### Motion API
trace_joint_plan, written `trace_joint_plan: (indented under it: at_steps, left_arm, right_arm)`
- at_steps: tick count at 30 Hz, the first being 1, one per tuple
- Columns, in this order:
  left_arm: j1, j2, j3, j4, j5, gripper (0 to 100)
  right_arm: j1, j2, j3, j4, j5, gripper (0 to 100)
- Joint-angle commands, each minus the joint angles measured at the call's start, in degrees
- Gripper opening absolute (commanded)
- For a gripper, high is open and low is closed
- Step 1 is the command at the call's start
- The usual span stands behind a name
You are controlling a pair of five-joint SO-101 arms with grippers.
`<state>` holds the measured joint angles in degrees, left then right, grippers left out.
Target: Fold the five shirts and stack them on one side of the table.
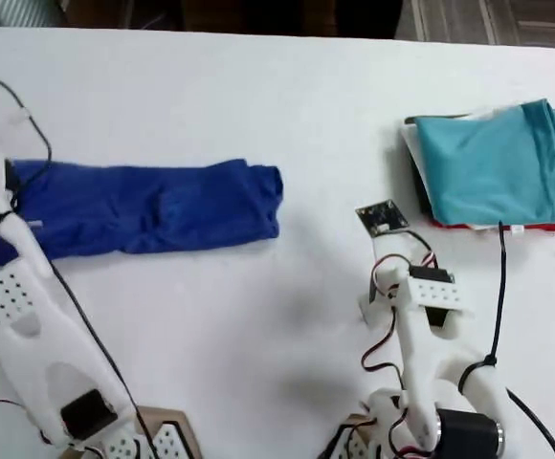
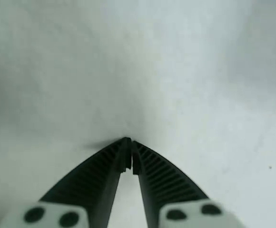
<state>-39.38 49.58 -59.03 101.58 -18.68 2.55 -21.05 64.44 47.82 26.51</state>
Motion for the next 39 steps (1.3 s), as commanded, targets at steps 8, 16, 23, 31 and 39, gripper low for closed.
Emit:
trace_joint_plan:
  at_steps: [8, 16, 23, 31, 39]
  left_arm:
    - [28.31, -24.88, 26.86, 0.7, -0.79, 3]
    - [44.4, -25.23, 26.86, -3.6, -0.62, 3]
    - [52.75, -25.14, 26.95, -10.73, -0.44, 3]
    - [55.03, -24.88, 27.47, -17.93, -0.44, 3]
    - [54.77, -24.97, 27.47, -17.05, -0.44, 16]
  right_arm:
    - [0.13, -1.27, 0.7, -2.07, -0.26, 2.0]
    - [0.04, -1.36, 1.14, -2.68, -0.26, 2.0]
    - [-0.04, -1.36, 1.14, -2.68, -0.26, 2.0]
    - [-0.04, -1.36, 1.23, -2.68, -0.26, 2.0]
    - [-0.13, -1.36, 1.23, -2.68, -0.26, 2.0]
